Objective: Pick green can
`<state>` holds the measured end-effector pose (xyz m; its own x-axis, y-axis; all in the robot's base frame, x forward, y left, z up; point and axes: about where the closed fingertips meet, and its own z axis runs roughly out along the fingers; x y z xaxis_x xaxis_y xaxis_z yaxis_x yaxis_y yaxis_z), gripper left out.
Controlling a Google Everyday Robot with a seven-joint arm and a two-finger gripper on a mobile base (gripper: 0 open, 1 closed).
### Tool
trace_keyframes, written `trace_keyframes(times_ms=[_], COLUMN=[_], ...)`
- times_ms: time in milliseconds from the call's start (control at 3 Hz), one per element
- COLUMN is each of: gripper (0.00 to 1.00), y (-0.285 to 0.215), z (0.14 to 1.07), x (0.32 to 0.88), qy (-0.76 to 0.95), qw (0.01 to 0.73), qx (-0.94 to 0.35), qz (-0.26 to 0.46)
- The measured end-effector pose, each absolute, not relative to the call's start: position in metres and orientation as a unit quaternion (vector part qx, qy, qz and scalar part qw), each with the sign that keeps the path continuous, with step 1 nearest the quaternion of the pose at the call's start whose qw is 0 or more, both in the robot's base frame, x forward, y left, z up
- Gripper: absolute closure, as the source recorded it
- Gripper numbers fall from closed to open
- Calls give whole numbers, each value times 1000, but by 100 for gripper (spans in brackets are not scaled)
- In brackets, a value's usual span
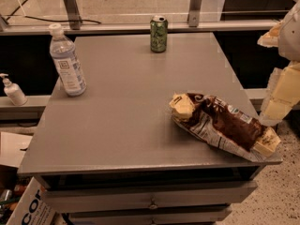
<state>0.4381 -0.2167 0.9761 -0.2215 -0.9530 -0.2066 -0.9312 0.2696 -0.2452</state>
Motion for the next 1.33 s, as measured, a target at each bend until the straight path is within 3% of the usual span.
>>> trace_keyframes(times_ms=[667, 1333], gripper=[0, 0], y=[-216, -214], z=[972, 942], x=[460, 539], qy=[785, 792], qw=[193, 260], qx=[-588, -547], qz=[-18, 73])
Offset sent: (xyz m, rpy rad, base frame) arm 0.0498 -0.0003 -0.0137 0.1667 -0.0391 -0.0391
